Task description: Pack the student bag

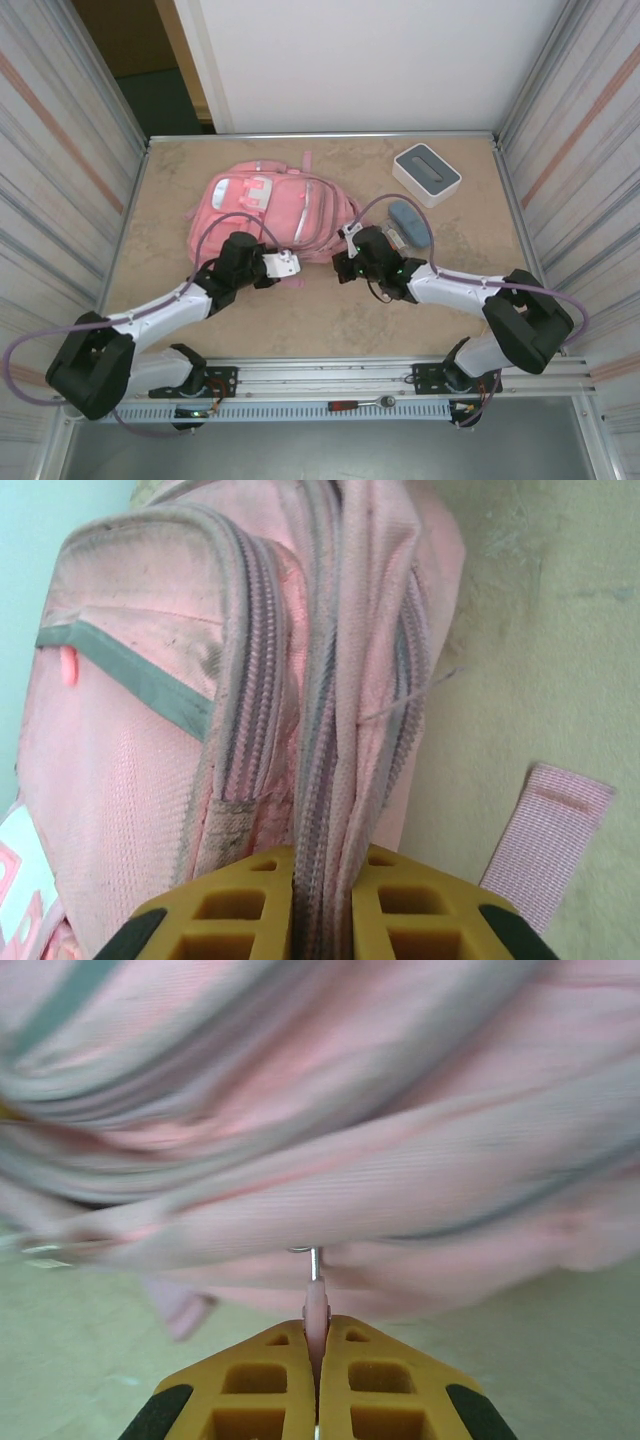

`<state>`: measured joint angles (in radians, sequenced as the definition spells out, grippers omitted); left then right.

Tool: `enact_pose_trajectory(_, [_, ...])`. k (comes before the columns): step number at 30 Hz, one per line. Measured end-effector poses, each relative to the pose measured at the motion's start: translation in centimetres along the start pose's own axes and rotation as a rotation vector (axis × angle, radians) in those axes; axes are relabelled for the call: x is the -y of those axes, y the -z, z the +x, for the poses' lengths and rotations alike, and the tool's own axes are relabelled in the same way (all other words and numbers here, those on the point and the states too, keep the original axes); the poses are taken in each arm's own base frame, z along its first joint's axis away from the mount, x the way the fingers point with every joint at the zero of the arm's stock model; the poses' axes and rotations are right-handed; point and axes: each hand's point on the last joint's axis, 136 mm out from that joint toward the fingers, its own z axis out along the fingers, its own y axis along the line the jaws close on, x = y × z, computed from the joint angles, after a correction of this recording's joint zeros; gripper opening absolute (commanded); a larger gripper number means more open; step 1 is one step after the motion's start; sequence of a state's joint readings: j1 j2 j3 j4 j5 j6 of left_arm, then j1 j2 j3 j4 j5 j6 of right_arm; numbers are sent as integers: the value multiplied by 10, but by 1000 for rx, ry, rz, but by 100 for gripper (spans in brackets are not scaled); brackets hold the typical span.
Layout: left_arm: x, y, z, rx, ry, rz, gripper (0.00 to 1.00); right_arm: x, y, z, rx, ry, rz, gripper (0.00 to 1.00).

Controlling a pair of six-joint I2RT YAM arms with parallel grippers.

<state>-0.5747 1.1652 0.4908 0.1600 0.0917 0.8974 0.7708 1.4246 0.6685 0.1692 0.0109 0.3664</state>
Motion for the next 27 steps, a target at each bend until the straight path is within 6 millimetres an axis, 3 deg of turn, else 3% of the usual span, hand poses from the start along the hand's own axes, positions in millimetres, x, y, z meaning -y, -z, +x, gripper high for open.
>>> enact_pose_trajectory(3, [-4, 9, 10, -6, 23, -16, 6, 13, 2, -7, 5, -8, 59, 0])
enact_pose_trajectory(7, [-13, 21, 23, -23, 60, -51, 9, 12, 7, -21, 31, -5, 54, 0])
enact_pose_trajectory(12, [-15, 27, 28, -36, 99, -57, 44, -1, 7, -25, 36, 1, -14, 0])
enact_pose_trajectory(15, [-4, 26, 26, -37, 113, -17, 58, -10, 7, -23, 27, 9, -43, 0])
enact_pose_trajectory(20, [18, 25, 2, 13, 92, 53, 69, -28, 10, -28, 28, 26, -94, 0])
enact_pose_trajectory(24, [17, 26, -38, 104, 79, 73, 68, -41, 11, -30, 26, 36, -137, 0])
enact_pose_trajectory(27, [13, 21, -61, 147, 72, 77, 60, -50, 12, -26, 13, 43, -167, 0])
